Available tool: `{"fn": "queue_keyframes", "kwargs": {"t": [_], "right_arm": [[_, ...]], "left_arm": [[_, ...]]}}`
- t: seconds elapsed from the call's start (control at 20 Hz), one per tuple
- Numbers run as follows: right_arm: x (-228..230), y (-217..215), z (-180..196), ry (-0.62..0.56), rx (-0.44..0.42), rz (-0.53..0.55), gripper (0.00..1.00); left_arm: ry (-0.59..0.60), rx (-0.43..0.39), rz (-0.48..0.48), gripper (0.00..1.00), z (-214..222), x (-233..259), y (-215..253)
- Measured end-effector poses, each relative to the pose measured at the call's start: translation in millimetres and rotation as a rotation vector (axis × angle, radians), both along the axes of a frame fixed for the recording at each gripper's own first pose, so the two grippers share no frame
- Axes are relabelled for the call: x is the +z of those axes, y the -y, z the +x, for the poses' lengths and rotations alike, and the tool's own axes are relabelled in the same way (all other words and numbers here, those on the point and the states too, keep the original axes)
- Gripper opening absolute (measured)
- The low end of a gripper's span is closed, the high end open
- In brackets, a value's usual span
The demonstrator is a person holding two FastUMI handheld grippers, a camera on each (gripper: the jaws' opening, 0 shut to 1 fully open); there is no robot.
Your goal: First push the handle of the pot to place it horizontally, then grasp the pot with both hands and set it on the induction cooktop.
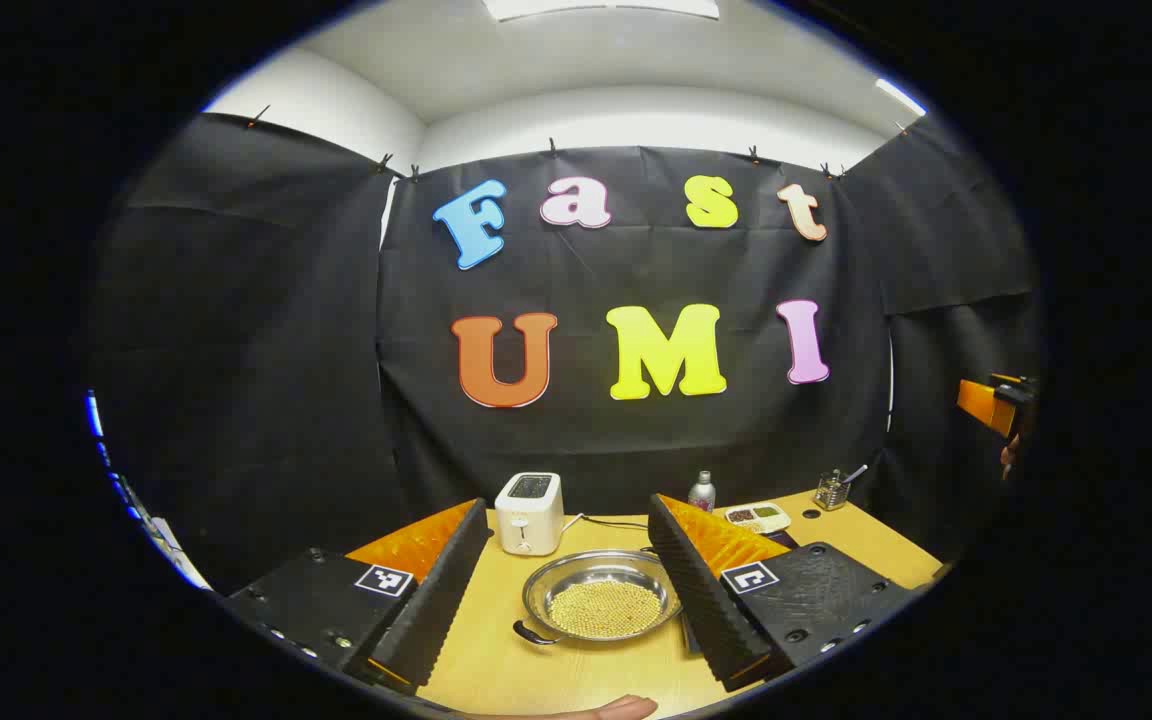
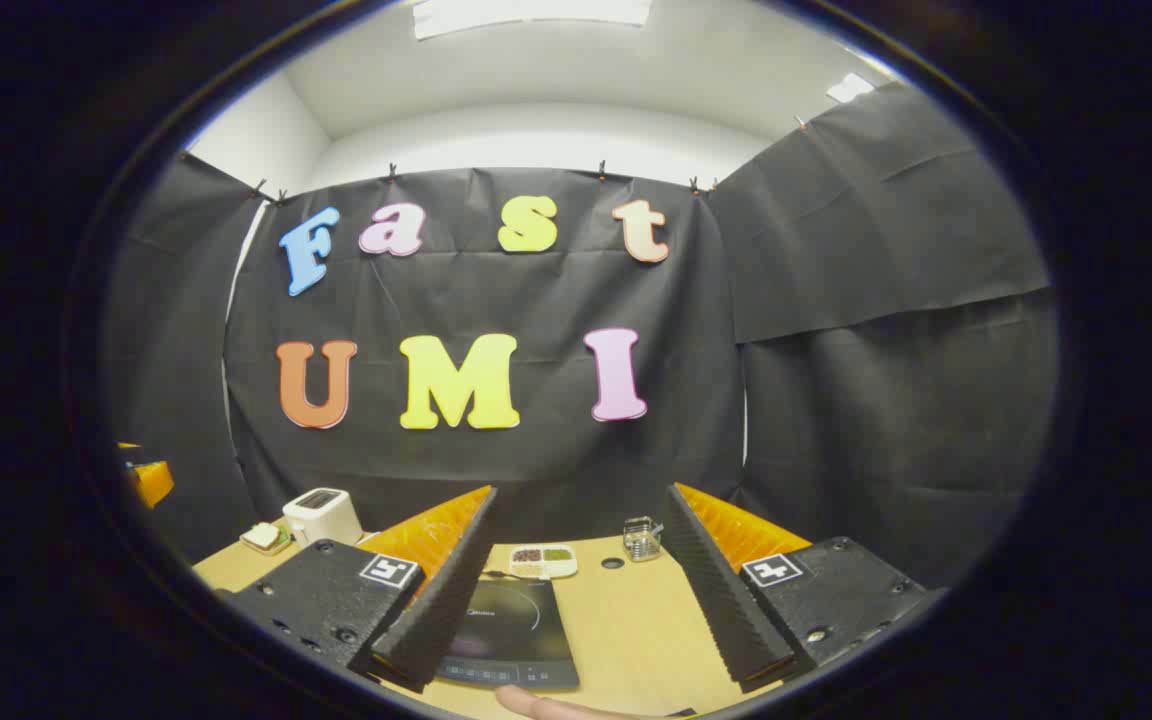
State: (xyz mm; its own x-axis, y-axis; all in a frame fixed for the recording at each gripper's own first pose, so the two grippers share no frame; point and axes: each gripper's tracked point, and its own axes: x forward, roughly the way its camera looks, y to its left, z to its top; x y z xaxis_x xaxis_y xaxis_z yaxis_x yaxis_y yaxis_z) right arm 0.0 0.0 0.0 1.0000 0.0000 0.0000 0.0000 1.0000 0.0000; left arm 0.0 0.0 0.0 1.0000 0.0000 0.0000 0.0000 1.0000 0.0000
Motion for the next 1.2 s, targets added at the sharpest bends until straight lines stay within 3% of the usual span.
{"fn": "queue_keyframes", "kwargs": {"t": [0.3, 0.55, 1.05, 1.15, 1.2], "right_arm": [[0.4, 0.4, -5.2, -0.006, 0.013, -0.012, 1.00], [3.9, 9.8, -8.2, 0.008, 0.001, -0.021, 1.00], [6.7, 8.0, -17.0, 0.037, 0.025, -0.028, 1.00], [4.9, 7.1, -17.4, 0.038, 0.027, -0.034, 1.00], [4.7, 6.3, -17.0, 0.038, 0.029, -0.036, 1.00]], "left_arm": [[0.016, -0.004, -0.032, 0.96, -0.4, 3.7, -0.6], [0.042, -0.054, -0.069, 0.96, -5.1, 11.0, 15.1], [0.082, -0.072, -0.057, 0.96, -5.0, 12.3, 24.2], [0.071, -0.076, -0.044, 0.94, -1.4, 7.8, 23.7], [0.053, -0.084, -0.042, 0.76, -0.2, 2.0, 24.6]]}}
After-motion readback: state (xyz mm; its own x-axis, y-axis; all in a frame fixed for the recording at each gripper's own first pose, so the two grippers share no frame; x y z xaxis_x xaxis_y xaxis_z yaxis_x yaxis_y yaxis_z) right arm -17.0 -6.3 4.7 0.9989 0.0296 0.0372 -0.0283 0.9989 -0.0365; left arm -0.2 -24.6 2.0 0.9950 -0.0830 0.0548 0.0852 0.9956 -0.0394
